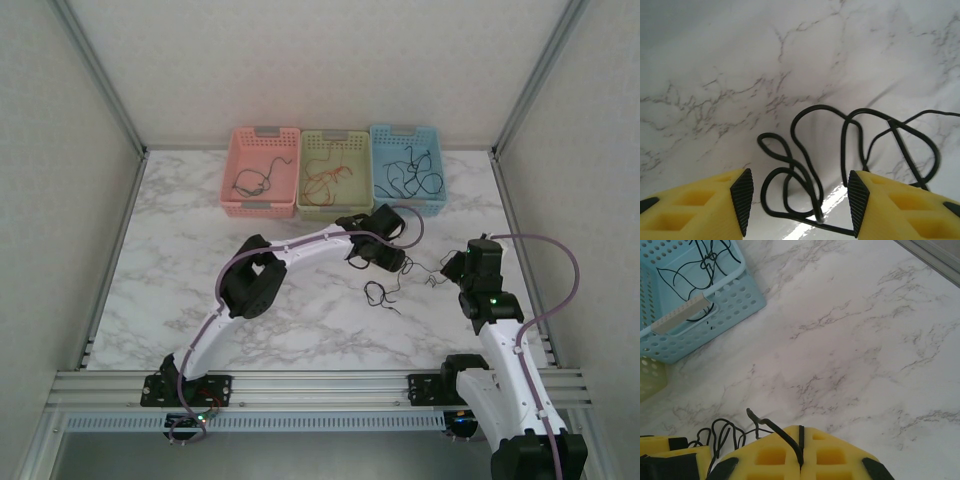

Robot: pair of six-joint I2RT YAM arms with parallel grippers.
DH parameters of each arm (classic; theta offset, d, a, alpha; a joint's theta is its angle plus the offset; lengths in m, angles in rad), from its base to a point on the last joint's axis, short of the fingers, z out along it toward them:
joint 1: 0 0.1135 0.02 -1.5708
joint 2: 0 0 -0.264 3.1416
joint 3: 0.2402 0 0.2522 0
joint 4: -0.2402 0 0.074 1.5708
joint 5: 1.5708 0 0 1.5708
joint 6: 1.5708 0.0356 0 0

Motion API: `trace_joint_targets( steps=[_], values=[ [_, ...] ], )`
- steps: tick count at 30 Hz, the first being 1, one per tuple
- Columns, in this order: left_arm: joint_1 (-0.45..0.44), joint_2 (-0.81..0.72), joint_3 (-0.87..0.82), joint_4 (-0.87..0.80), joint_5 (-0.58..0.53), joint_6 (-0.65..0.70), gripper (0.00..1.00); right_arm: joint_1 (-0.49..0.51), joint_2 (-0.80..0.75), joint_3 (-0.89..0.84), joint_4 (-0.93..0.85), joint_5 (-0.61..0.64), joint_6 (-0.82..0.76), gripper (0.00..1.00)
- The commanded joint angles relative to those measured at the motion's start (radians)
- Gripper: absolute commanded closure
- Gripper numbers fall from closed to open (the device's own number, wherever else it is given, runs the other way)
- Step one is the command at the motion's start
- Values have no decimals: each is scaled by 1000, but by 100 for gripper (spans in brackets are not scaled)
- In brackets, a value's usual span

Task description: Untangle the cables

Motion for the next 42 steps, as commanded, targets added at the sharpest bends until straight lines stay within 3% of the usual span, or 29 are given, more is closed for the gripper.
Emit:
trace_joint_targets(
  steps=[1, 6, 11, 14, 18, 21, 29, 35, 42],
  values=[
    [-13, 26, 32, -56, -61, -20, 46, -6, -11, -13, 15, -4, -9, 100],
    [-19, 27, 25, -58, -65, -17, 53, -6, -13, -13, 16, -3, -10, 100],
    [-19, 14, 20, -61, -76, -11, 88, -6, -15, -15, 14, -2, -10, 100],
    [-19, -31, -12, -51, -122, -10, 100, -6, -18, -15, 13, 1, -10, 100],
    [-18, -121, -86, -75, -219, -11, 100, -6, -19, -13, 7, 18, -8, 100],
    [-14, -250, -245, -59, -291, -28, 100, -11, -23, -14, 3, 34, -5, 100],
    [109, -776, -782, 8, -313, -145, 100, -21, -36, -24, 7, 69, 9, 100],
    [209, -1029, -959, -71, -373, -159, 100, -21, -13, -15, 18, 73, 13, 100],
    [283, -1152, -1011, -102, -371, -145, 100, -22, 28, 20, 36, 58, 24, 100]
  ],
)
